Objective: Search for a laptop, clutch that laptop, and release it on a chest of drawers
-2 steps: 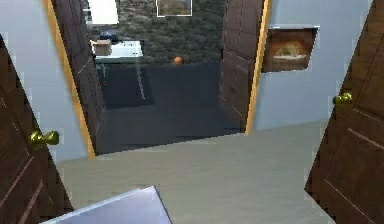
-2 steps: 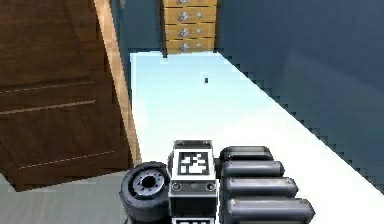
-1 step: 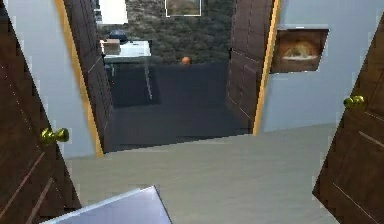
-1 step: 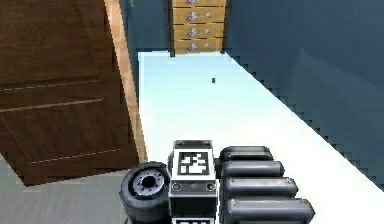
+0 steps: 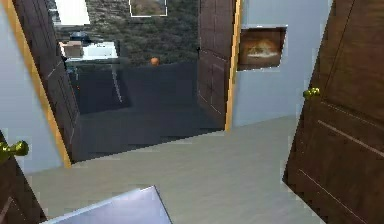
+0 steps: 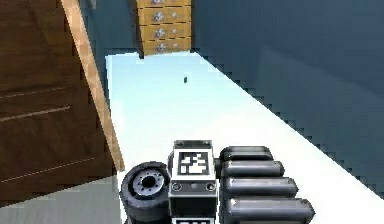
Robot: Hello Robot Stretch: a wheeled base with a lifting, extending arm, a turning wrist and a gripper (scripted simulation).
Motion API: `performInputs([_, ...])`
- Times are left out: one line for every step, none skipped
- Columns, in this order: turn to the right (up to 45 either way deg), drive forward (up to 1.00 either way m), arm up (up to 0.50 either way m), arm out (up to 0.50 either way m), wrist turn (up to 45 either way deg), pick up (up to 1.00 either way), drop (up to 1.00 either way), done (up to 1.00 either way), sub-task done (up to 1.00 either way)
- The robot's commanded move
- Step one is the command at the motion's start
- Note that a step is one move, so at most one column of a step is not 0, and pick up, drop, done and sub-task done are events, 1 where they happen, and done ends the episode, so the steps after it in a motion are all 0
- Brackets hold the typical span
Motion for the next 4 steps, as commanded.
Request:
performInputs([0.0, 0.80, 0.00, 0.00, 0.0, 0.00, 0.00, 0.00, 0.00])
performInputs([-15.0, 0.00, 0.00, 0.00, 0.0, 0.00, 0.00, 0.00, 0.00])
performInputs([0.0, 1.00, 0.00, 0.00, 0.0, 0.00, 0.00, 0.00, 0.00])
performInputs([0.0, 1.00, 0.00, 0.00, 0.0, 0.00, 0.00, 0.00, 0.00])
